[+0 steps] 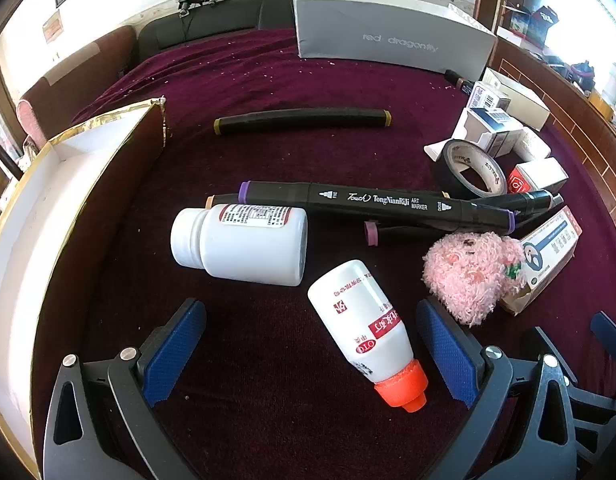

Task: Organize objects
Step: 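Move both grippers toward the white pill bottle and glue bottle, then grasp the white pill bottle with the left gripper while the right grasps the orange-capped glue bottle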

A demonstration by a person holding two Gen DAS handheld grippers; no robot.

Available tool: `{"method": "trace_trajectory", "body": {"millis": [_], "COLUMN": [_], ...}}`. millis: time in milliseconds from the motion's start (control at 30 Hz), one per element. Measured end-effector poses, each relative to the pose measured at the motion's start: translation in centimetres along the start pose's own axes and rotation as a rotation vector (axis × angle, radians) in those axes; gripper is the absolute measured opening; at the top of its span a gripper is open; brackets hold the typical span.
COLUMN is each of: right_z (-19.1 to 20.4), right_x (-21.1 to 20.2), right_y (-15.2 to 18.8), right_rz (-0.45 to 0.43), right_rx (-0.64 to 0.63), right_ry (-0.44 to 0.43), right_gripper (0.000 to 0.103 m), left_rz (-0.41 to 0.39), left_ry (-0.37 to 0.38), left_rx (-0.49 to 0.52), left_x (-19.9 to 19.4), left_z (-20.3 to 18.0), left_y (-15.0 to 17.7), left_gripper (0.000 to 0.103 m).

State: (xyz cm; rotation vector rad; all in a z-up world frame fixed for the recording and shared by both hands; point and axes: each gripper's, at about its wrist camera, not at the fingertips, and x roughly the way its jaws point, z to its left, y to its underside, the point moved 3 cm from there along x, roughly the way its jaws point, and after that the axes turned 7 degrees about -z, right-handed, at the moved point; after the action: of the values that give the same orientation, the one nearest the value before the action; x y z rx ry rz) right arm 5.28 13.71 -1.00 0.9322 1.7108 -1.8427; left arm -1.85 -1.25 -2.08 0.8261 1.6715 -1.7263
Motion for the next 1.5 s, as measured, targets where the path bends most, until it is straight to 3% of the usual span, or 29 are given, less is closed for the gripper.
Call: {"method": "trace_trajectory", "body": {"millis": [167, 367, 433, 600, 733, 800, 933, 1033, 1133, 1167, 1200, 1233, 1267, 1300, 1333, 1367, 1500], "right_z": [0.0, -0.2, -0.2, -0.3, -0.6, 0.5, 0.6, 0.4, -1.1, -1.7, -1.8, -2.1, -2.4, -2.6, -2.7, -2.9, -3.3], "right_x": [-0.1, -0.2, -0.2, -0.3, 0.0, 0.8, 1.2, 0.8, 0.0, -0.5, -1.0, -1.6, -2.5, -3.2, -3.7, -4.2, -4.6], "right_y": [0.2, 0.3, 0.4, 0.2, -0.3, -0.8, -0.9, -0.5, -0.5, -0.6, -0.6, -0.7, -0.9, -0.9, -1.0, -1.1, -1.6], "right_rz": [0.0, -0.001, 0.001, 0.053, 0.161, 0.243, 0.274, 0.264, 0.31, 0.312, 0.305, 0.288, 0.269, 0.255, 0.247, 0.237, 0.236], "right_rx": [0.0, 0.0, 0.001, -0.015, 0.07, 0.005, 0.018, 0.004, 0.069, 0.088, 0.1, 0.102, 0.098, 0.092, 0.09, 0.092, 0.118], "right_ry": [0.0, 0.001, -0.01, -0.049, -0.034, 0.02, 0.019, 0.006, 0.03, 0.03, 0.028, 0.029, 0.033, 0.032, 0.026, 0.017, -0.022], "right_gripper": [0.103, 0.103, 0.103, 0.103, 0.103, 0.103, 0.103, 0.103, 0.098, 0.097, 0.097, 0.097, 0.097, 0.097, 0.097, 0.098, 0.098], "left_rz": [0.048, 0.125, 0.156, 0.014, 0.062, 0.077, 0.05, 0.008, 0.038, 0.06, 0.074, 0.123, 0.15, 0.199, 0.228, 0.262, 0.237], "left_ry": [0.026, 0.125, 0.189, 0.251, 0.253, 0.253, 0.275, 0.262, 0.292, 0.294, 0.346, 0.379, 0.409, 0.481, 0.522, 0.555, 0.516], "left_rx": [0.031, 0.135, 0.103, 0.106, 0.144, 0.132, 0.082, 0.264, 0.431, 0.458, 0.429, 0.39, 0.366, 0.32, 0.297, 0.286, 0.316], "left_x": [0.5, 0.8, -0.1, -5.1, -4.7, -4.4, -4.0, -3.0, -1.4, -0.7, -0.5, -0.2, -0.3, -0.7, -0.9, -1.3, -1.9], "left_z": [0.0, 0.2, 1.3, 5.6, 6.5, 6.3, 6.3, 4.6, 2.7, 2.4, 2.4, 2.6, 2.7, 2.9, 3.0, 3.1, 3.6], "left_y": [-0.5, -1.0, -1.3, -3.8, -4.4, -4.1, -4.2, -4.8, -4.4, -4.1, -3.9, -3.8, -3.7, -3.4, -3.2, -2.7, -2.0], "left_gripper": [0.102, 0.101, 0.099, 0.099, 0.099, 0.099, 0.099, 0.099, 0.099, 0.098, 0.098, 0.092, 0.074, 0.062, 0.04, 0.03, 0.03]}}
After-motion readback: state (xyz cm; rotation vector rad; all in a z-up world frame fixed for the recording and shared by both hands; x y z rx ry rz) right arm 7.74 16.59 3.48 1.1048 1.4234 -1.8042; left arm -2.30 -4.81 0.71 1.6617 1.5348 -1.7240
